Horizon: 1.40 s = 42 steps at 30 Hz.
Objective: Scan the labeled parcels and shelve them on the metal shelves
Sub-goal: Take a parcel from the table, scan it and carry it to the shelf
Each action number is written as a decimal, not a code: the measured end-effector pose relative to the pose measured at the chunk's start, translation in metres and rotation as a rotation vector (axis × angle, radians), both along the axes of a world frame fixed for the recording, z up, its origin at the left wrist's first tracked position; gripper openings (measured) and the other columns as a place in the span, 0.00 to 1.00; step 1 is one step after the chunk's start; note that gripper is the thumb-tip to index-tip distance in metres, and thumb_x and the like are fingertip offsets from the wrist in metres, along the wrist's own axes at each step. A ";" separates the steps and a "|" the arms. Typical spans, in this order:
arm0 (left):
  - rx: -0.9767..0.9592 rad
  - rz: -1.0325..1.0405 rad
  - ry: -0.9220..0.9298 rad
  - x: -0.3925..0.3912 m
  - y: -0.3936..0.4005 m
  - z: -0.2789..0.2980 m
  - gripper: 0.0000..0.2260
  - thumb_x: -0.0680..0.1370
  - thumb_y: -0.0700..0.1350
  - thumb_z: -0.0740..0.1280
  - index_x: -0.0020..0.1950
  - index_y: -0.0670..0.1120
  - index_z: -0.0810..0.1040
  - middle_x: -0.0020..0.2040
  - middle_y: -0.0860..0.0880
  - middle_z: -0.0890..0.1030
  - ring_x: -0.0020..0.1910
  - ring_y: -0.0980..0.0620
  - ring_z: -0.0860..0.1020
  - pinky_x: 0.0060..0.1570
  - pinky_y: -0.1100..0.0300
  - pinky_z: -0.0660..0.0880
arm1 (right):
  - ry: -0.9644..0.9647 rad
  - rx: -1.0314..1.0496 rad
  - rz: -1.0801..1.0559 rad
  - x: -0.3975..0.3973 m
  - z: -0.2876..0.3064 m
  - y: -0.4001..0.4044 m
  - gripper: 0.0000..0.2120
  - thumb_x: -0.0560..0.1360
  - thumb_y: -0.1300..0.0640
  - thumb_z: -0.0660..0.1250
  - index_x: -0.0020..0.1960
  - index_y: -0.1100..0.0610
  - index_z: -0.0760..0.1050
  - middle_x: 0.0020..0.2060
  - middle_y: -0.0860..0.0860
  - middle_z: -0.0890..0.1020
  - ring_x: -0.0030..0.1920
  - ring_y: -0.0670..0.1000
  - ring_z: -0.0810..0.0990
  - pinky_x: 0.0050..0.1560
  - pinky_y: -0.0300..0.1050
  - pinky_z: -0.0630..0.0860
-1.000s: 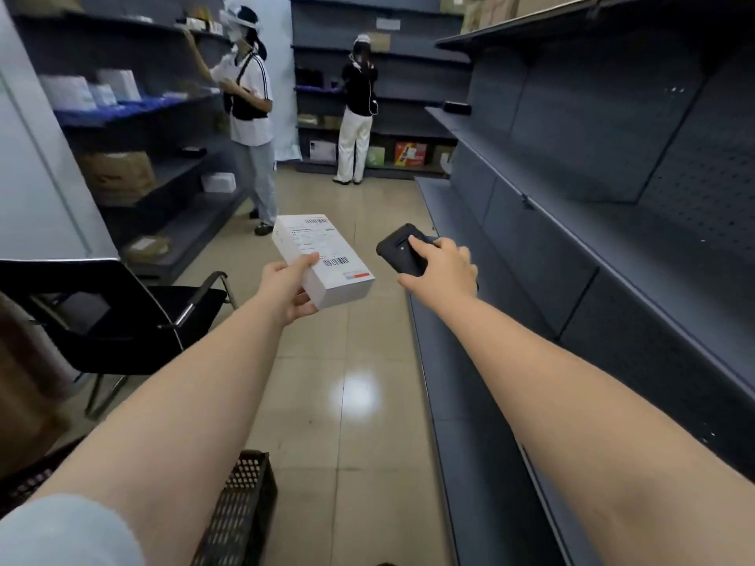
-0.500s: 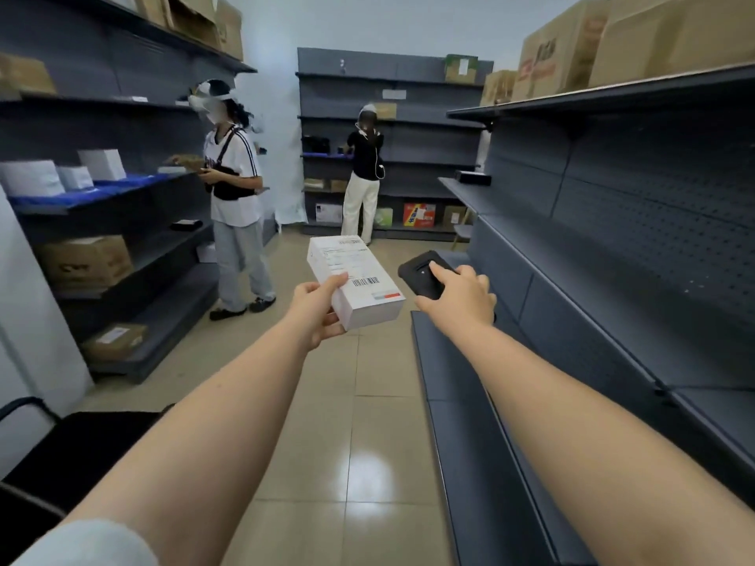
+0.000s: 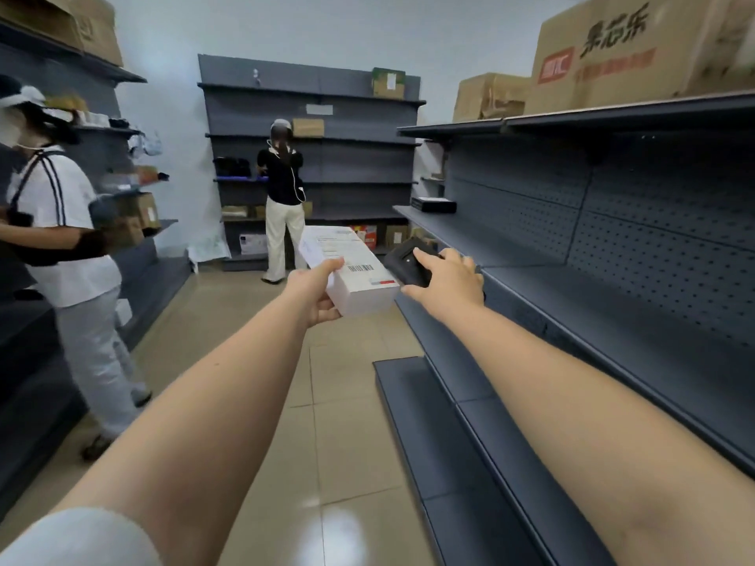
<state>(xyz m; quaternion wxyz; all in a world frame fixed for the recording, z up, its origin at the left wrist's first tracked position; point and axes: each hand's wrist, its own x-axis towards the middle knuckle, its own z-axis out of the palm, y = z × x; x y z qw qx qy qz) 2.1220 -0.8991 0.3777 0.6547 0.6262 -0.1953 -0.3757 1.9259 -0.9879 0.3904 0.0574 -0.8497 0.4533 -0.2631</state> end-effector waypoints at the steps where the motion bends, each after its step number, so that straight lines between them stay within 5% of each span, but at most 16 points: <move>1: -0.017 -0.015 0.002 0.015 -0.027 0.000 0.21 0.77 0.50 0.73 0.66 0.46 0.70 0.49 0.43 0.84 0.41 0.46 0.85 0.29 0.52 0.80 | 0.003 -0.004 -0.007 0.016 -0.002 -0.023 0.32 0.74 0.39 0.68 0.75 0.41 0.63 0.71 0.53 0.66 0.71 0.59 0.61 0.67 0.57 0.63; 8: -0.061 -0.101 -0.021 0.113 -0.223 -0.010 0.26 0.75 0.49 0.75 0.69 0.44 0.69 0.54 0.42 0.84 0.45 0.44 0.85 0.32 0.48 0.81 | -0.060 0.008 -0.071 0.117 -0.010 -0.209 0.32 0.74 0.40 0.68 0.75 0.41 0.62 0.70 0.51 0.67 0.68 0.57 0.63 0.64 0.54 0.65; 13: 0.083 -0.198 0.048 0.191 -0.349 0.017 0.22 0.76 0.46 0.74 0.66 0.41 0.72 0.47 0.38 0.83 0.45 0.41 0.84 0.42 0.45 0.81 | -0.127 0.010 -0.133 0.192 0.011 -0.347 0.32 0.74 0.40 0.69 0.75 0.41 0.63 0.69 0.51 0.69 0.67 0.57 0.64 0.63 0.55 0.65; 21: 0.052 -0.281 0.018 0.322 -0.543 0.015 0.19 0.77 0.49 0.73 0.63 0.45 0.72 0.46 0.42 0.84 0.44 0.43 0.85 0.34 0.49 0.82 | -0.186 0.003 -0.302 0.298 0.009 -0.539 0.32 0.73 0.40 0.70 0.74 0.41 0.64 0.68 0.52 0.69 0.67 0.58 0.64 0.64 0.58 0.65; 26: 0.044 -0.431 -0.015 0.380 -0.681 0.002 0.20 0.77 0.48 0.73 0.64 0.46 0.71 0.51 0.41 0.83 0.48 0.42 0.84 0.49 0.44 0.82 | -0.160 -0.018 -0.443 0.346 -0.001 -0.638 0.32 0.73 0.40 0.70 0.75 0.41 0.64 0.69 0.52 0.68 0.68 0.59 0.63 0.67 0.59 0.65; 36: 0.115 -0.812 -0.153 0.377 -0.939 -0.001 0.24 0.73 0.55 0.75 0.63 0.44 0.75 0.52 0.44 0.83 0.47 0.45 0.83 0.39 0.48 0.83 | -0.257 -0.023 -0.771 0.342 0.016 -0.794 0.34 0.73 0.40 0.70 0.76 0.41 0.62 0.73 0.55 0.66 0.72 0.60 0.60 0.69 0.57 0.64; 40: 0.182 -1.015 -0.110 0.349 -1.009 -0.007 0.21 0.74 0.52 0.75 0.60 0.40 0.76 0.42 0.43 0.80 0.33 0.47 0.80 0.32 0.55 0.80 | -0.218 -0.023 -0.863 0.324 0.006 -0.843 0.35 0.73 0.40 0.70 0.76 0.39 0.60 0.71 0.54 0.66 0.71 0.58 0.61 0.67 0.54 0.64; 42: 0.202 -1.101 -0.133 0.336 -1.041 -0.009 0.21 0.75 0.51 0.74 0.61 0.40 0.76 0.44 0.42 0.81 0.39 0.44 0.81 0.33 0.54 0.79 | -0.220 -0.030 -0.878 0.317 0.003 -0.869 0.35 0.73 0.40 0.71 0.76 0.40 0.61 0.70 0.55 0.68 0.70 0.58 0.62 0.67 0.54 0.65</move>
